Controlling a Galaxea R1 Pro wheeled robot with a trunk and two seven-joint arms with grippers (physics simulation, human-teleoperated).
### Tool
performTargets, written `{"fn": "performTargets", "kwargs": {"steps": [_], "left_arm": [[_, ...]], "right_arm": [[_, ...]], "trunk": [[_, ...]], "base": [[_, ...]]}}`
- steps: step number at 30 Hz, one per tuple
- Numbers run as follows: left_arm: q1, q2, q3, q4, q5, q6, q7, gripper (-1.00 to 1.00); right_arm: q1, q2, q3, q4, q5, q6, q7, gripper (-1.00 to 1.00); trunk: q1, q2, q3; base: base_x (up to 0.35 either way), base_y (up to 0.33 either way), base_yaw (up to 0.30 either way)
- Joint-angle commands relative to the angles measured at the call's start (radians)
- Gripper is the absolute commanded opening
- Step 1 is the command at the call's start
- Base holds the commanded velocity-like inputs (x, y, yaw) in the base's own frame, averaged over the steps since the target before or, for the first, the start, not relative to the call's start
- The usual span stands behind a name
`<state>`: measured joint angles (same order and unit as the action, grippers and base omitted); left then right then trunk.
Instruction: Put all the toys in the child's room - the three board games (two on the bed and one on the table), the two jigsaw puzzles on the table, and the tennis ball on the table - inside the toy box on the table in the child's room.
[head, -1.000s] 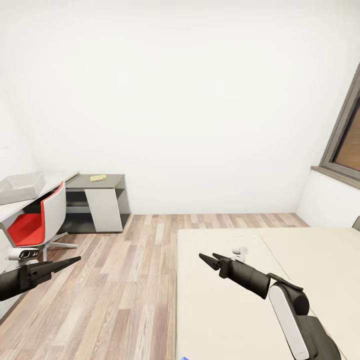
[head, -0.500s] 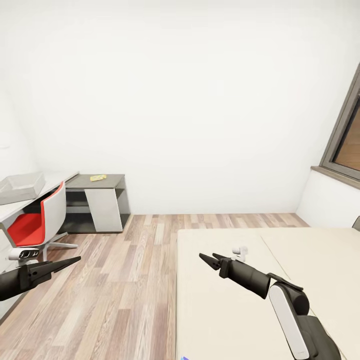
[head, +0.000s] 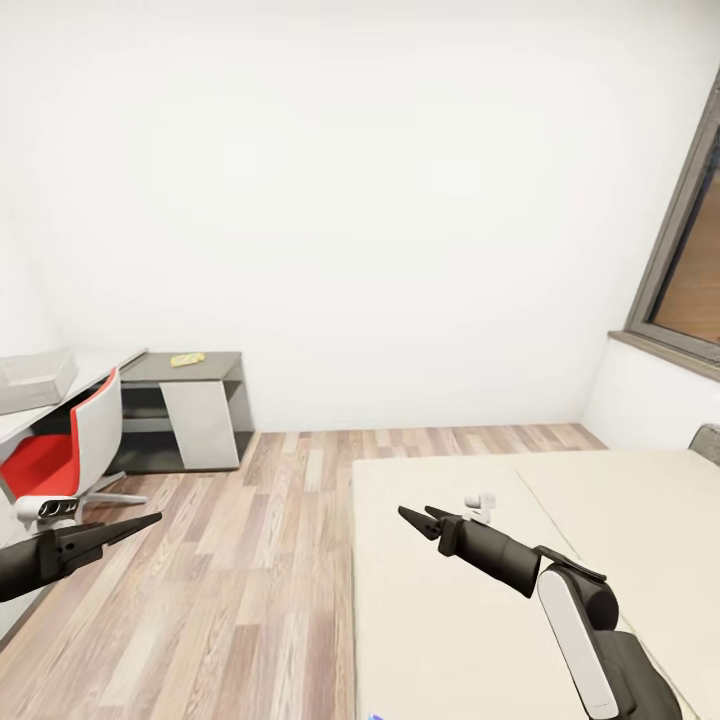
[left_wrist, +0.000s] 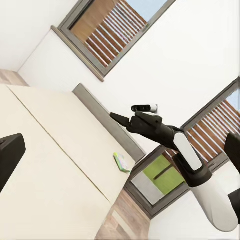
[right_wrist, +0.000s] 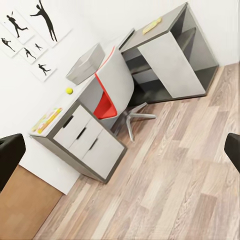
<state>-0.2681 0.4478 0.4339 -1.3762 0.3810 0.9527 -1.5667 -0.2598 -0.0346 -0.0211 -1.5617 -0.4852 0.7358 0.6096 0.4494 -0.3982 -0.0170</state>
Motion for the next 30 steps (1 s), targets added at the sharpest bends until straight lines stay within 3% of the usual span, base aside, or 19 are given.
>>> {"fn": "performTargets", "kwargs": {"steps": [1,23,30], "left_arm": [[0.000,0.000,0.000,0.000,0.000,0.011,-0.004,1.00],[0.000,0.002,0.001,0.000,0.001,0.011,-0.004,1.00],[0.000,0.002,0.001,0.000,0.000,0.011,-0.004,1.00]], "right_arm": [[-0.001,0.000,-0.001,0.000,-0.003,0.007,0.001,1.00],[-0.001,0.001,0.002,-0.001,-0.003,0.005,0.001,1.00],[-0.001,0.000,0.000,0.000,-0.003,0.006,0.003,1.00]], "trunk": [[0.001,-0.002,-0.001],[0.001,-0.002,0.002],[0.001,-0.002,0.008]], "base": [[0.000,0.262,-0.176],[0.000,0.240,-0.029],[0.000,0.277,-0.145]]}}
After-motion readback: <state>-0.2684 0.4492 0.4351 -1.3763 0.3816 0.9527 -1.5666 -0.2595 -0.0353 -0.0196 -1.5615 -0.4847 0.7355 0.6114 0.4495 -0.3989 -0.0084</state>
